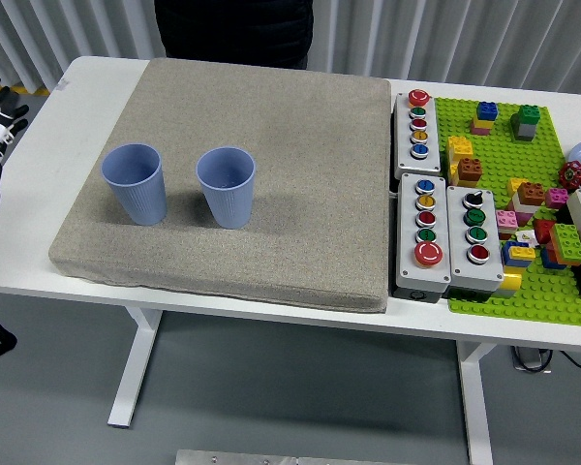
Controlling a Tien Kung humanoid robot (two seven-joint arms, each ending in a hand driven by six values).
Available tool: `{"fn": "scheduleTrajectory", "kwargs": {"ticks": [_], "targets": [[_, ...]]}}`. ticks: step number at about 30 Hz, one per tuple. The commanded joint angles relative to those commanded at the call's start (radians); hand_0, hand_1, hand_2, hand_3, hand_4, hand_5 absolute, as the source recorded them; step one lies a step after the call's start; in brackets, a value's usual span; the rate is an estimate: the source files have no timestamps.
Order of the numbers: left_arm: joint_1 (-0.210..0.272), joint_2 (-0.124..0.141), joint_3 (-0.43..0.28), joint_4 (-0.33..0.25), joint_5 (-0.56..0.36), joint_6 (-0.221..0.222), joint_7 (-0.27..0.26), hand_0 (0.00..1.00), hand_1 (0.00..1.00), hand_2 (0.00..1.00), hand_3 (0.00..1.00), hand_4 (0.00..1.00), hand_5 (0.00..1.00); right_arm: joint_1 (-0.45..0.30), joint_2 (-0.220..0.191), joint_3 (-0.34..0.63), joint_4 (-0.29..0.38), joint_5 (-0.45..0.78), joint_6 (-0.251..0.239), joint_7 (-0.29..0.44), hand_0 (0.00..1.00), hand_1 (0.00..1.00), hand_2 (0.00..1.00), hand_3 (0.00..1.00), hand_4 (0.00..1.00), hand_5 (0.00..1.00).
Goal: Pick cup pour cup place
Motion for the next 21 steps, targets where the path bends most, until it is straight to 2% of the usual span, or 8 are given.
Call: {"fn": "scheduleTrajectory", "kwargs": {"ticks": [3, 4, 6, 9, 12, 14, 17, 21], "targets": [[-0.074, 0.032, -0.017, 0.078, -0.136, -0.043, -0.005, 0.801, 0.792, 0.896, 0.873, 0.833, 0.998, 0.0, -0.002, -0.007, 0.0, 0.008, -0.002, 0.002, 0.721, 0.686, 0.73, 0.694, 0.31, 0.291], [-0.083, 0.035, -0.018, 0.089, -0.169, -0.047, -0.005, 0.801, 0.792, 0.896, 0.873, 0.833, 0.998, 0.0, -0.002, -0.008, 0.0, 0.009, -0.002, 0.002, 0.721, 0.686, 0.73, 0.694, 0.31, 0.291], [-0.13, 0.061, -0.018, 0.149, -0.26, -0.085, 0.002, 0.801, 0.792, 0.896, 0.873, 0.833, 0.998, 0.0, -0.004, -0.013, 0.0, 0.011, -0.003, 0.003, 0.721, 0.686, 0.73, 0.694, 0.31, 0.291], [-0.177, 0.084, -0.005, 0.222, -0.375, -0.13, 0.005, 0.804, 0.795, 0.894, 0.878, 0.831, 0.998, -0.001, -0.007, -0.016, 0.0, 0.011, -0.002, 0.003, 0.721, 0.686, 0.73, 0.695, 0.311, 0.289], [-0.204, 0.097, 0.016, 0.283, -0.496, -0.172, 0.005, 0.804, 0.795, 0.894, 0.878, 0.831, 0.998, -0.003, -0.008, -0.017, 0.0, 0.011, -0.002, 0.004, 0.721, 0.686, 0.73, 0.695, 0.311, 0.289], [-0.213, 0.1, 0.022, 0.316, -0.57, -0.182, 0.002, 0.804, 0.795, 0.894, 0.878, 0.831, 0.998, -0.003, -0.009, -0.019, 0.0, 0.014, -0.002, 0.006, 0.721, 0.686, 0.73, 0.695, 0.311, 0.289], [-0.217, 0.099, 0.024, 0.351, -0.62, -0.188, -0.001, 0.806, 0.795, 0.894, 0.883, 0.833, 0.998, -0.003, -0.01, -0.02, 0.0, 0.017, -0.002, 0.007, 0.721, 0.686, 0.73, 0.696, 0.312, 0.288], [-0.215, 0.095, 0.017, 0.359, -0.603, -0.187, 0.0, 0.806, 0.795, 0.892, 0.884, 0.835, 0.998, -0.001, -0.009, -0.02, 0.0, 0.021, -0.003, 0.008, 0.72, 0.686, 0.731, 0.697, 0.312, 0.288]]}}
